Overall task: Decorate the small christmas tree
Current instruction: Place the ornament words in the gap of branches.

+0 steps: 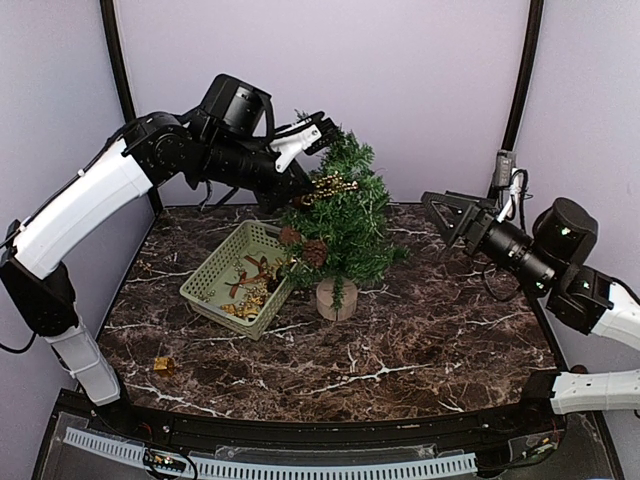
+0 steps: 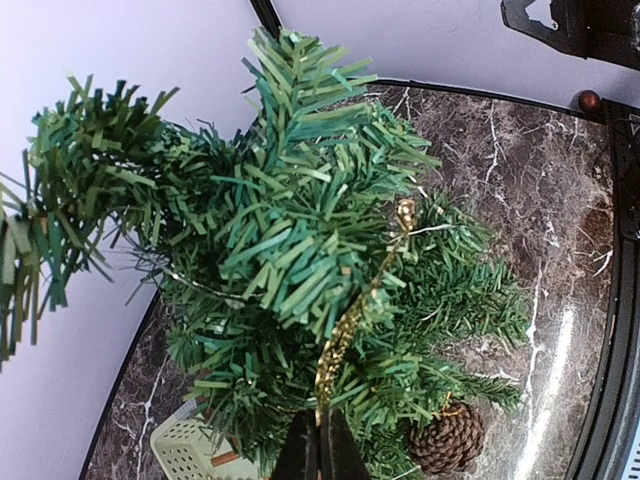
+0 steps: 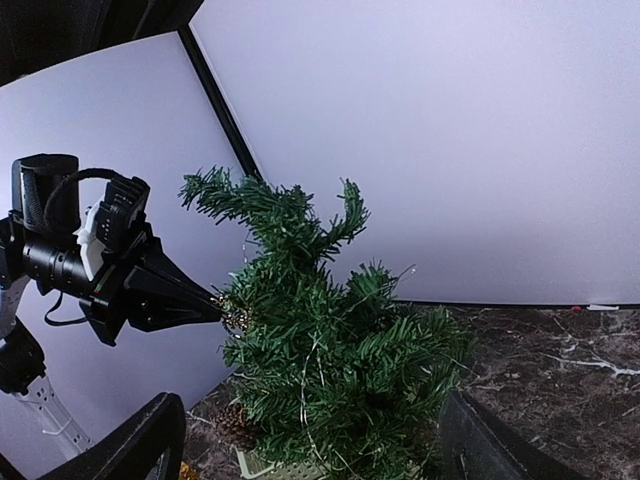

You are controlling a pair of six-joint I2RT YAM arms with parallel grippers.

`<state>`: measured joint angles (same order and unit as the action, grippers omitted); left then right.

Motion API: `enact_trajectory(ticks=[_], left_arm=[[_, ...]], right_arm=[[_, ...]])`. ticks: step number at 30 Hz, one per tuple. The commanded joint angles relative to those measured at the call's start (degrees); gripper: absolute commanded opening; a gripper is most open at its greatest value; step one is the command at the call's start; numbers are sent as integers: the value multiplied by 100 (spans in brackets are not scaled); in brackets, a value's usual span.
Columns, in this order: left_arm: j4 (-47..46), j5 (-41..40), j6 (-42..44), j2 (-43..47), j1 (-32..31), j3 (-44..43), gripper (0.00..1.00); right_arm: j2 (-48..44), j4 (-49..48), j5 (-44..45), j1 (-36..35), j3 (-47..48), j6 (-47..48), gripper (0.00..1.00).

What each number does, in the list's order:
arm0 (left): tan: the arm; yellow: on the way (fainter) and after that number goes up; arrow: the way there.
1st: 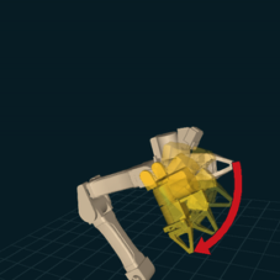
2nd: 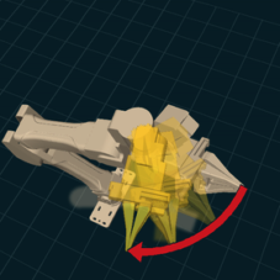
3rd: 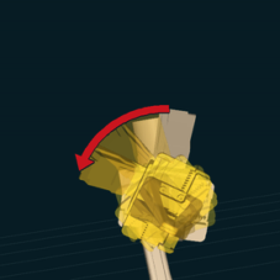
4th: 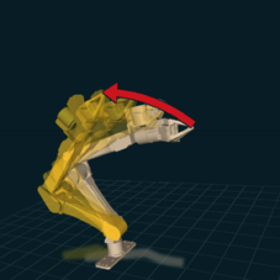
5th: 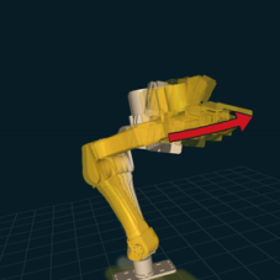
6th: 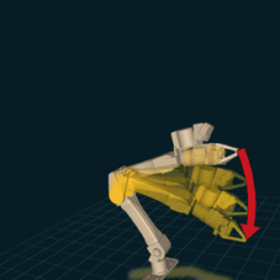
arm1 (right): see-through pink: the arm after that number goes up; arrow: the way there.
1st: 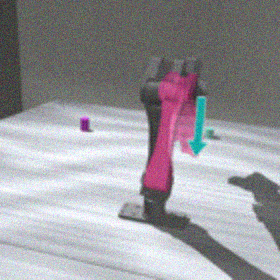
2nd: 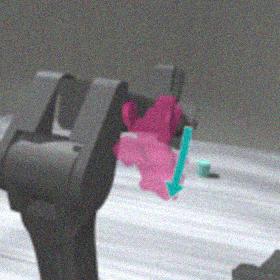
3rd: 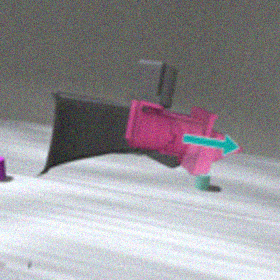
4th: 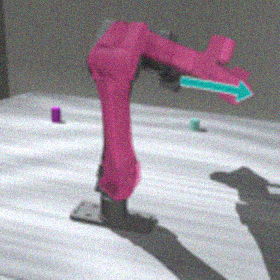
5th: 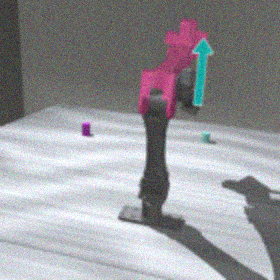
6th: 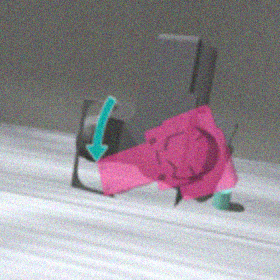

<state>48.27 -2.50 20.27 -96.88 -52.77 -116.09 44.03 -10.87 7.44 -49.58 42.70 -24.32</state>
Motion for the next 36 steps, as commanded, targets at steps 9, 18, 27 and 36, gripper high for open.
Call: enact_trajectory(ticks=[9, 18, 27, 36], left_arm=[[-153, 102, 183, 116, 21, 590, 0], [-335, 81, 513, 469, 14, 1110, 0], [-630, 200, 592, 548, 20, 1338, 0], [-820, 570, 532, 620, 72, 1627, 0]], right_arm=[[172, -445, -243, 45, -38, -80, 89], [204, -525, -287, 45, -86, -163, 89], [198, -519, -287, 45, -94, -219, 89], [176, -516, -322, 46, -128, -280, 89]])
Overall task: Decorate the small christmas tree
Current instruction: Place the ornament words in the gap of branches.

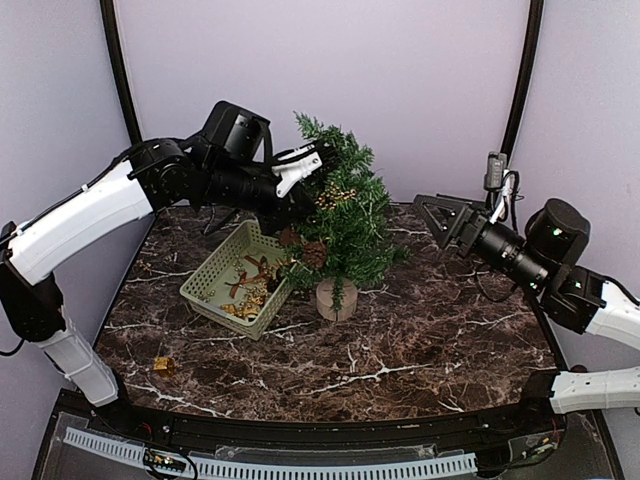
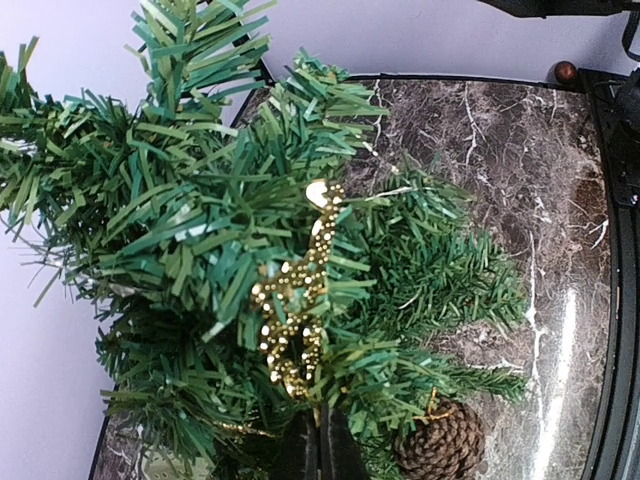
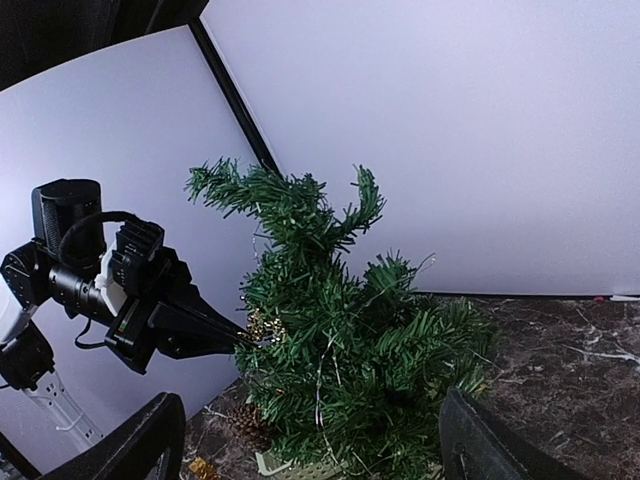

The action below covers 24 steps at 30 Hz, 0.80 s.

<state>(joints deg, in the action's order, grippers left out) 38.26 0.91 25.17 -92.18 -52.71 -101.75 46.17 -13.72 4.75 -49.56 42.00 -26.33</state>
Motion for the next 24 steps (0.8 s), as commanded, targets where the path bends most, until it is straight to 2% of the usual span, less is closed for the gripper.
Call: enact_trajectory(ticks=[1, 9, 14, 18, 23, 24], left_arm=[[182, 317, 24, 149, 105, 201, 0], [-147, 275, -256, 234, 180, 484, 0], [-258, 60, -374, 330, 214, 587, 17], [-350, 7, -388, 409, 238, 650, 27], [-399, -26, -411, 505, 264, 702, 34], [-403, -24, -414, 524, 262, 715, 38]], right_arm=[[-36, -243, -60, 43, -68, -87, 89], [-67, -259, -124, 43, -95, -152, 89], [-66, -258, -149, 43, -96, -162, 89], [-34, -303, -177, 43, -91, -171, 89], [3, -318, -194, 43, -78, -173, 89], [1, -316, -196, 43, -78, -172, 89]])
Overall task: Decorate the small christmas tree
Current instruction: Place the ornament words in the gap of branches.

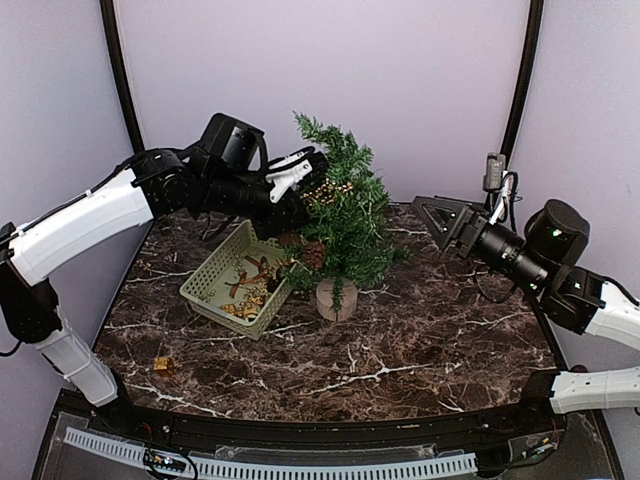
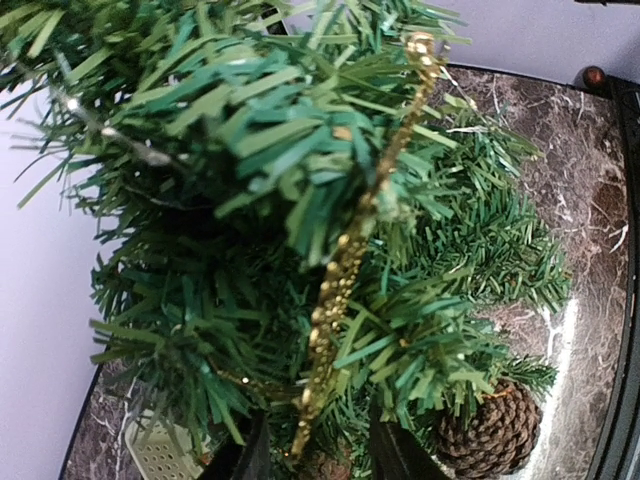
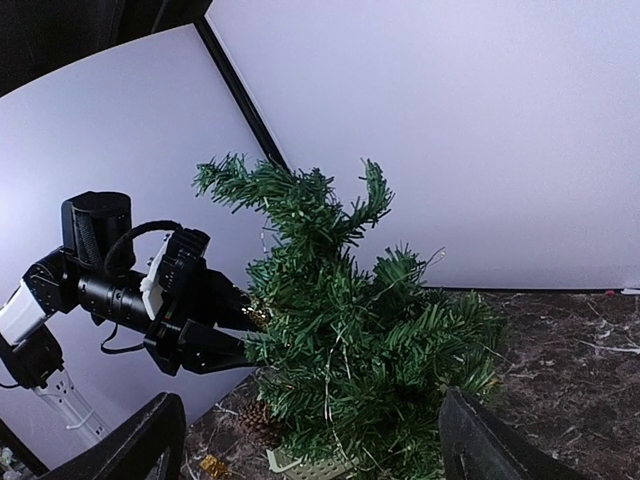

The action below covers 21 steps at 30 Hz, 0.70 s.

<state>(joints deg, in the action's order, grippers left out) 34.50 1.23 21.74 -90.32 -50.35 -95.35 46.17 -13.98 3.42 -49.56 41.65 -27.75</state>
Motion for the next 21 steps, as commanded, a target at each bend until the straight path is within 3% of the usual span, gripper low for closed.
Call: enact_trajectory(ticks=[1, 12, 21], left_arm=[[-50, -59, -79, 392, 30, 110, 43], [-675, -260, -699, 1346, 136, 775, 76], [-551, -498, -2749, 1743, 787, 1010, 82]], right_arm=[[-1, -294, -65, 43, -43, -36, 89], [-67, -193, 118, 43, 15, 77, 90], [-244, 235, 716, 43, 224, 455, 91]])
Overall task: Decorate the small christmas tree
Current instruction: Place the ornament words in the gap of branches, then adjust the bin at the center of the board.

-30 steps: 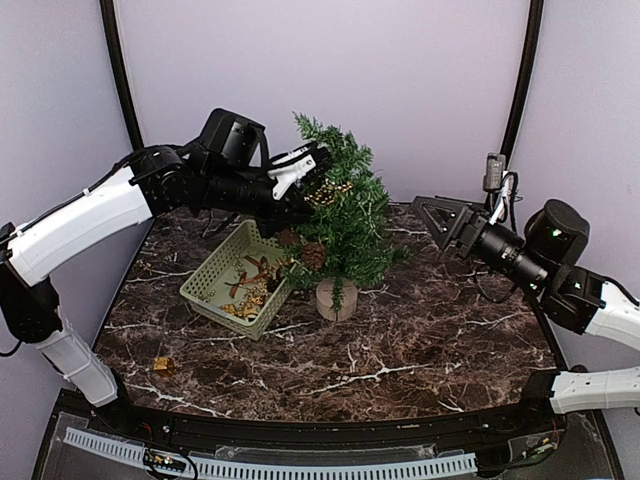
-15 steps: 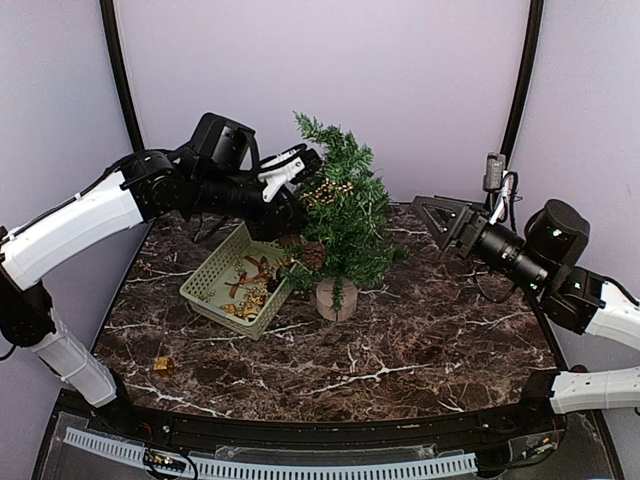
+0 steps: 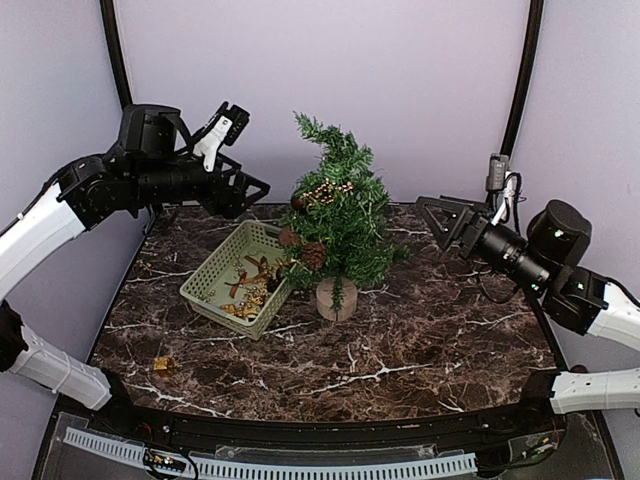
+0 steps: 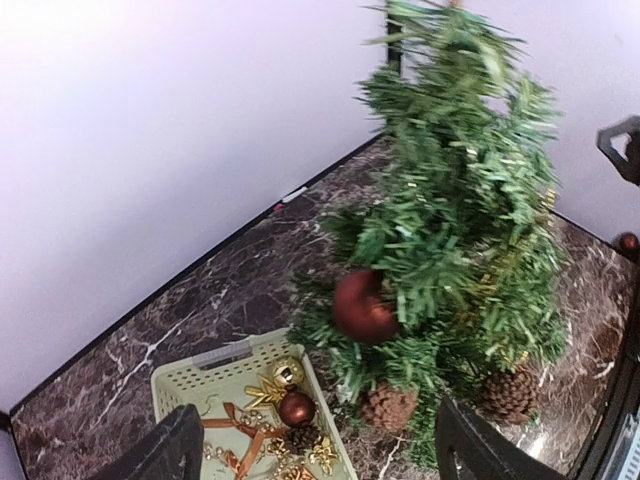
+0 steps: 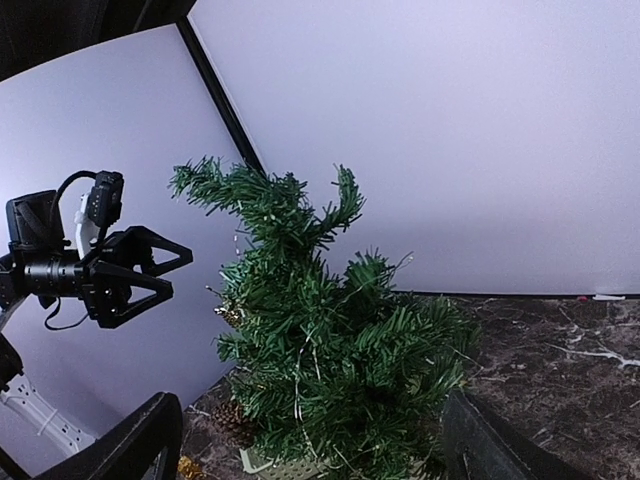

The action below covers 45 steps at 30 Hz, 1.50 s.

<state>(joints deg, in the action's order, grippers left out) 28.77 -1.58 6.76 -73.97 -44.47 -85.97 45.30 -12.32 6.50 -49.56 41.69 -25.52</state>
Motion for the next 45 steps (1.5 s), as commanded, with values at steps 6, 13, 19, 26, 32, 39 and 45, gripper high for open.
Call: enact_trajectory(ticks=[6, 13, 19, 26, 32, 39, 45], left_arm=[[-77, -492, -2401, 304, 298, 696, 82], [-554, -416, -3471, 466, 670, 1987, 78], [-903, -107, -3631, 137, 1228, 2663, 75], [-968, 23, -3671, -501, 1589, 2963, 73], [-1036, 323, -3700, -960, 1897, 3138, 78], [-1159, 486, -3445, -1318, 2302, 3364, 82], [-874, -96, -3026, -1588, 2620, 3329, 84]], right_arm=[[-216, 353, 1147, 44, 263, 240, 96], [170, 1070, 1491, 87, 583, 123, 96], [484, 1184, 1095, 607, 585, -280, 96], [657, 1205, 665, 1245, 472, -742, 96], [790, 1210, 473, 1559, 428, -955, 95], [978, 1125, 289, 1703, 406, -1080, 94], [1023, 1082, 206, 1742, 386, -1156, 94]])
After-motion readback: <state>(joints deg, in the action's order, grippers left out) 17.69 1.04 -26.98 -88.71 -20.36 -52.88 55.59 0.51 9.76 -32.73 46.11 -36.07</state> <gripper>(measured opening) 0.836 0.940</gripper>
